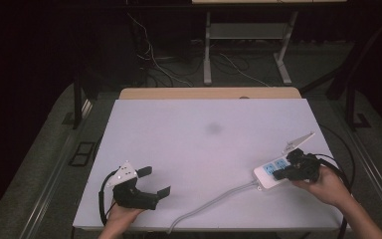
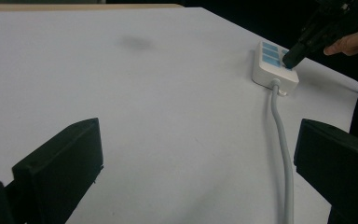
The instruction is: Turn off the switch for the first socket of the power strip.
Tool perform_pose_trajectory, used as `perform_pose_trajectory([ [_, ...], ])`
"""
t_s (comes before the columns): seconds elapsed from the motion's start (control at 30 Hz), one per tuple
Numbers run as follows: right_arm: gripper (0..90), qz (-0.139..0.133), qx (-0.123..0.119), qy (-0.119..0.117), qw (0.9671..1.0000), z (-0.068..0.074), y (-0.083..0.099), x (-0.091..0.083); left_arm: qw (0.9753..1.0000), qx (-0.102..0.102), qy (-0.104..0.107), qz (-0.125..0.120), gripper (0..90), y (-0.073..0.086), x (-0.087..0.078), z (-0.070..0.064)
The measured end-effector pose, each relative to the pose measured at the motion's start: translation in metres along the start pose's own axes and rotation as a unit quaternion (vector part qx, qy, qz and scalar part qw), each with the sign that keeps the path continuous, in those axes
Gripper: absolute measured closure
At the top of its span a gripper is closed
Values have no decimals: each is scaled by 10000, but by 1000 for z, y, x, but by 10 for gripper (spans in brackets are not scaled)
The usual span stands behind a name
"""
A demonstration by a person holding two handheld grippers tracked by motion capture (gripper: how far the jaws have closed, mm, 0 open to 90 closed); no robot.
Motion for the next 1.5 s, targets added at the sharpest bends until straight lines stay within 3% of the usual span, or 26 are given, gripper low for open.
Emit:
perform_pose_trajectory([
  [0.87, 900, -56, 205, -107, 9997, -2, 0, -1, 10000, 2, 2, 49, 0, 2, 1, 1],
  [0.9, 900, -181, 247, -164, 9994, -1, -4, -3, 10000, 2, -1, 49, 0, 2, 1, 1],
  [1.07, 900, -97, 294, -181, 9994, -2, -2, -4, 10000, -27, -19, 39, 0, 2, 0, 3],
  [1.5, 900, -201, 302, -151, 9992, -2, -6, -11, 10000, -20, -6, 63, 0, 3, 1, 2],
])
Point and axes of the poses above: each handheld gripper's, and its own axes: x roughly forward along the jaws, y roughly out of its underside, z roughly to its left, the point moved 9 cm from there along x, roughly forward along the jaws, and after that the axes turned 14 degrees about -z, right-handed, at the moved point
